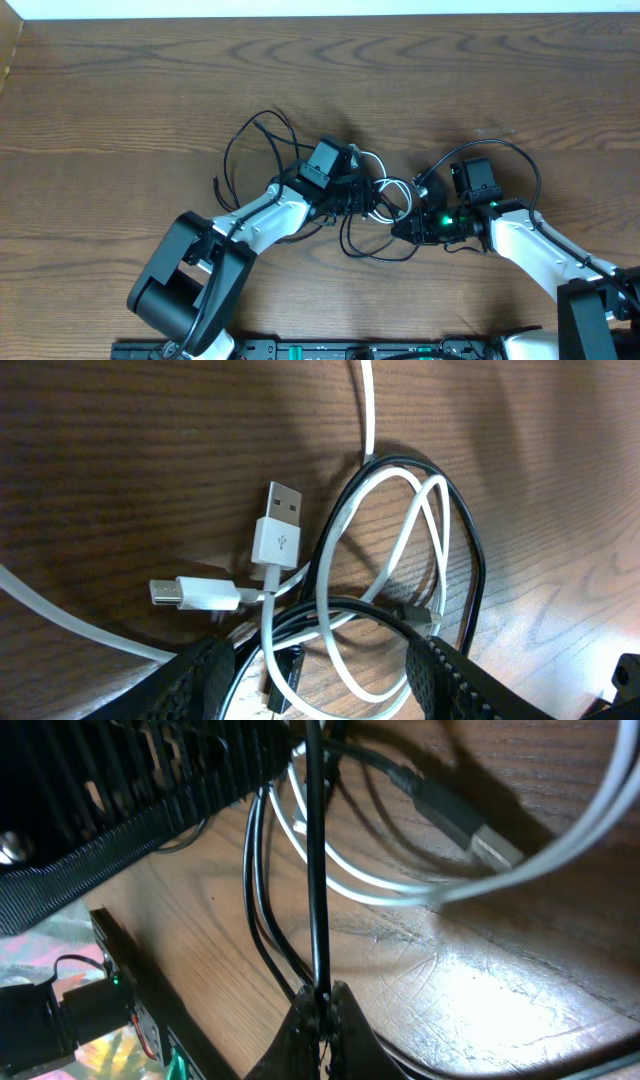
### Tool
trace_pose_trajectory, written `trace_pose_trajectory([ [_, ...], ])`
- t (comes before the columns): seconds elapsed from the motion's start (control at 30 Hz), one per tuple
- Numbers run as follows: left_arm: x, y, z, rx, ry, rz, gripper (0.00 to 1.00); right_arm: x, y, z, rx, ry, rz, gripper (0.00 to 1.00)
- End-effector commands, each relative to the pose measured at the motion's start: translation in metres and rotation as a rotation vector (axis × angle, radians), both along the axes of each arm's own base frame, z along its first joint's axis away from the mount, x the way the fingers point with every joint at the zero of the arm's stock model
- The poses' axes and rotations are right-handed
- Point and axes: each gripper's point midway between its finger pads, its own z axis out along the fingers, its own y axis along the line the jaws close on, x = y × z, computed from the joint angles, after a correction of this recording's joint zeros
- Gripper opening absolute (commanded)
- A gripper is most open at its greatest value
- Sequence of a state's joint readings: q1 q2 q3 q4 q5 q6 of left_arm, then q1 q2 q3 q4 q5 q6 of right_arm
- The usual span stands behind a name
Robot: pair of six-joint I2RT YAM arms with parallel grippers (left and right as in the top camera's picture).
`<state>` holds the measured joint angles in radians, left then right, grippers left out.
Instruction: Untangle cables
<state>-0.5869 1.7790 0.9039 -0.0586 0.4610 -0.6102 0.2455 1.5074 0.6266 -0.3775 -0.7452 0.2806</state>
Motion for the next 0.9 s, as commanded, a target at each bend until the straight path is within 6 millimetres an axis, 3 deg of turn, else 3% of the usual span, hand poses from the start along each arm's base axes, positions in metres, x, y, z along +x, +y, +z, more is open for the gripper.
trace_pose_trajectory([
  [0.0, -0.005, -0.004, -0.009, 0.04, 0.0, 0.004, 0.57, -0.003, 0.004, 0.004, 0.025, 0.002, 0.01, 0.01],
  [0.27, -0.018, -0.02, -0.009, 0.045, -0.021, -0.045, 0.39, -0.004, 0.005, 0.005, 0.033, 0.004, 0.014, 0.01],
  [0.5, -0.023, -0.028, -0.008, 0.042, -0.031, -0.054, 0.36, -0.005, 0.006, 0.007, 0.046, 0.007, 0.019, 0.01],
  [0.53, -0.022, -0.029, -0.007, 0.039, -0.035, -0.055, 0.33, -0.005, 0.006, 0.007, 0.046, 0.007, 0.019, 0.01],
  [0.6, -0.021, -0.03, -0.006, 0.036, -0.041, -0.055, 0.13, -0.005, 0.006, 0.007, 0.046, 0.007, 0.018, 0.01],
  [0.63, -0.02, -0.029, -0.006, 0.037, -0.046, -0.057, 0.08, -0.005, 0.006, 0.007, 0.045, 0.007, 0.018, 0.01],
  [0.77, -0.009, -0.013, -0.001, 0.066, -0.086, -0.062, 0.07, -0.001, -0.003, -0.002, -0.029, -0.002, -0.006, 0.01],
  [0.87, 0.001, 0.011, 0.014, 0.095, -0.11, -0.034, 0.08, 0.005, -0.034, -0.025, -0.239, -0.014, -0.075, 0.01],
])
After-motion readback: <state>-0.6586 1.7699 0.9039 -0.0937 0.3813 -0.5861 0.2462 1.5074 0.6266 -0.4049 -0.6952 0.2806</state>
